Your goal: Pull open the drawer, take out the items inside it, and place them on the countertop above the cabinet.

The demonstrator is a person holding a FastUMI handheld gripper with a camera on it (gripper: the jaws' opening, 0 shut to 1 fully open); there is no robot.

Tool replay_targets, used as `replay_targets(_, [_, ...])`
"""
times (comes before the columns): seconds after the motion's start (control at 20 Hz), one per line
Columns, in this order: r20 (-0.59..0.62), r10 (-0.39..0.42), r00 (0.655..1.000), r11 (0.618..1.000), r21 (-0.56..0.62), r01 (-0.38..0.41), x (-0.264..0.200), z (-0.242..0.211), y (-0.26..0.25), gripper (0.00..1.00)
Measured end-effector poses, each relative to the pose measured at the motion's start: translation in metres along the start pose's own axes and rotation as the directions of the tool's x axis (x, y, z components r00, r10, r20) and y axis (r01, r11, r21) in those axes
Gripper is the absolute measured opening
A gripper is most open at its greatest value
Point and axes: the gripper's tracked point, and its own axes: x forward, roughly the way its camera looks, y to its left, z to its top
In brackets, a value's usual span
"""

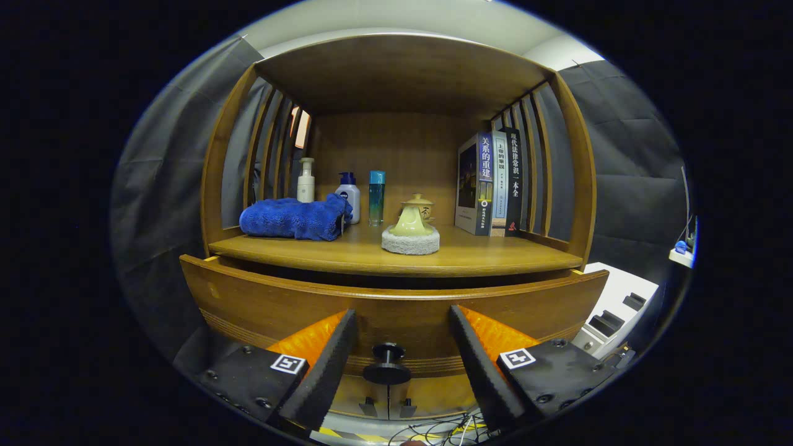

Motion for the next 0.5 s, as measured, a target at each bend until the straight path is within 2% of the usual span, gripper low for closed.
replay_targets(0.5, [-0.004,0.003,1.0,1.0,0.005,-0.003,0.022,0.005,0.0,0.98])
